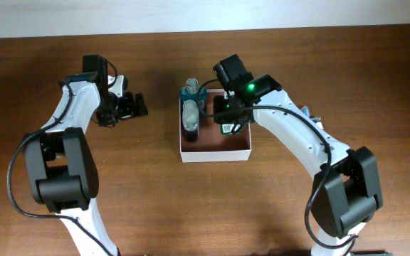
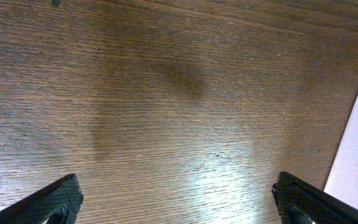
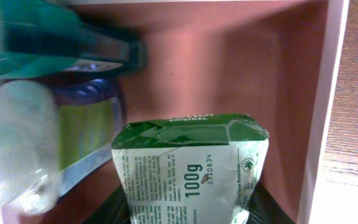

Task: Pack container
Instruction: 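Lower the soap pack into the box's right side, open right gripper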

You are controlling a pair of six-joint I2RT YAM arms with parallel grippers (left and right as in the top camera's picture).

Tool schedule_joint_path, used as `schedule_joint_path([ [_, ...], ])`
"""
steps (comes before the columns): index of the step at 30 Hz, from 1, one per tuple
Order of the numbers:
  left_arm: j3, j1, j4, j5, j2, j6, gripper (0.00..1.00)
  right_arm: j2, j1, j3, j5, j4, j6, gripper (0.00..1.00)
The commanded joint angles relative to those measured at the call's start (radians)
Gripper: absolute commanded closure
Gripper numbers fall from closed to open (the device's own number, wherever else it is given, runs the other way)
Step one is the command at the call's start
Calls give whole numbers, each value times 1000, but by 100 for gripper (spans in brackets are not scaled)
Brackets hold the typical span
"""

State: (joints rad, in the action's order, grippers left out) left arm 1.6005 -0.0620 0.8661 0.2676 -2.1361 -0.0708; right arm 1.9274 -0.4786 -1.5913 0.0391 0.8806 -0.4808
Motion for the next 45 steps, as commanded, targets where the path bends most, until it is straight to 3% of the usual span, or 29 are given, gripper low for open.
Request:
schedule_joint_path([
  [1,-3,-2,-2,-3,4,12,0,25,-8,-1,-60,-6,-11,67],
  [45,-3,-2,-2,-3,4,12,1,100,-6,51,-108,-86,-6,67],
])
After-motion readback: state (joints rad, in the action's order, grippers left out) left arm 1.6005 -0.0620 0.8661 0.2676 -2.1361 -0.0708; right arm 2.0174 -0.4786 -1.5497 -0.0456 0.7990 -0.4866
